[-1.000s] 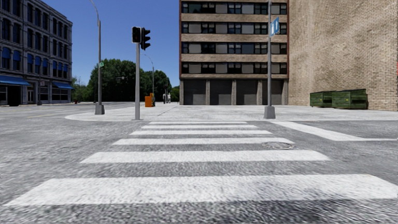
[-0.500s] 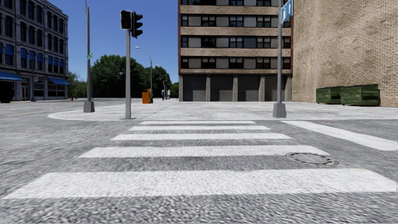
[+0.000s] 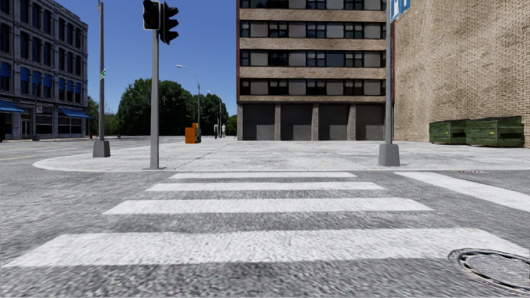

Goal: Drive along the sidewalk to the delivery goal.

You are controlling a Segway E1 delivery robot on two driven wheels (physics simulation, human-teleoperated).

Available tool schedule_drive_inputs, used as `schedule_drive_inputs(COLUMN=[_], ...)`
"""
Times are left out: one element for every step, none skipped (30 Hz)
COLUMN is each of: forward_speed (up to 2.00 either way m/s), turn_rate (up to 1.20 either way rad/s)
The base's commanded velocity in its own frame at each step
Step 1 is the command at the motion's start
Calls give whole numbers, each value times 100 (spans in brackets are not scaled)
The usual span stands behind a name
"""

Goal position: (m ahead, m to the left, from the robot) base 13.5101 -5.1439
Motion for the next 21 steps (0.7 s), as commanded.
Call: schedule_drive_inputs(forward_speed=[196,196,196,196,196,196,196,196,196,196,196,196,195,195,195,195,195,195,195,195,195], turn_rate=[0,0,0,0,0,0,0,0,0,0,0,0,0,0,0,0,-1,-5,-7,-7,-7])
